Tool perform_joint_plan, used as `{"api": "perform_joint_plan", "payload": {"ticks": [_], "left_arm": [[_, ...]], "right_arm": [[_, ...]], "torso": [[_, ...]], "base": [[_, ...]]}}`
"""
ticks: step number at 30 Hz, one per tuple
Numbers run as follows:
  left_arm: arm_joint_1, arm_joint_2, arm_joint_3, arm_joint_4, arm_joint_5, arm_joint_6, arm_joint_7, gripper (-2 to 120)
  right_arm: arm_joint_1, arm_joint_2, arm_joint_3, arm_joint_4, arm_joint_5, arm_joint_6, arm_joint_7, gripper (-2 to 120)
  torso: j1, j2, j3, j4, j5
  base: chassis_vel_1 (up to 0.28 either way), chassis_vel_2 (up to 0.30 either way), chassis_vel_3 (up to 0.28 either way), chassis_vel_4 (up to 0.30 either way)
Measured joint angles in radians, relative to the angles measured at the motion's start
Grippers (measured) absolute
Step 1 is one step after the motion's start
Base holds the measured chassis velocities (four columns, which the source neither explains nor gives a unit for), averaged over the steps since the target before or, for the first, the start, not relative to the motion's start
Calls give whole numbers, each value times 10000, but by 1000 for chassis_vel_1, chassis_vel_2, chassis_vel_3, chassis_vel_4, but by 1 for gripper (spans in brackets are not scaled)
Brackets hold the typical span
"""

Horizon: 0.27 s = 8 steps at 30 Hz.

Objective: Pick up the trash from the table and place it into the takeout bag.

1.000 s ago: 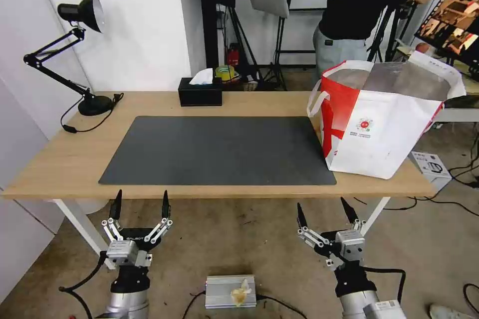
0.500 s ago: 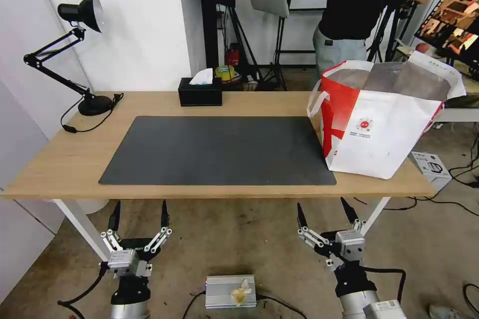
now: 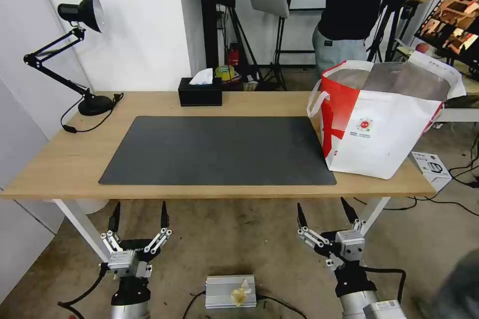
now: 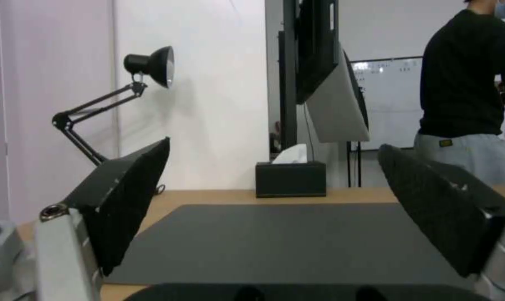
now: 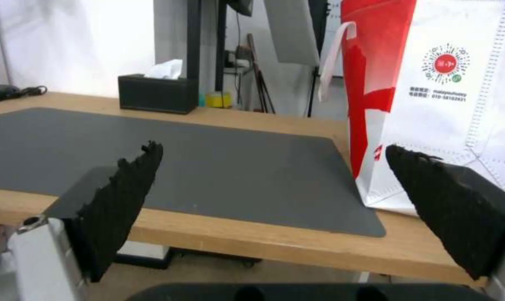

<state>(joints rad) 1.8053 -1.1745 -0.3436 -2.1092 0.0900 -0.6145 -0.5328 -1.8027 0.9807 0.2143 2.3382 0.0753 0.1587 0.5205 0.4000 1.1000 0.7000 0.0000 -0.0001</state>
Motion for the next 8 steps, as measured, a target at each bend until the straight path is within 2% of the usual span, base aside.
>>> {"api": "perform_joint_plan", "payload": {"ticks": [8], "left_arm": [[-2,4,0,-1,-5,0,2,100]], "right_arm": [[0,0,0,1,0,0,0,100]], "torso": [[0,0,0,0,0]], "base": [[0,0,0,0]]}}
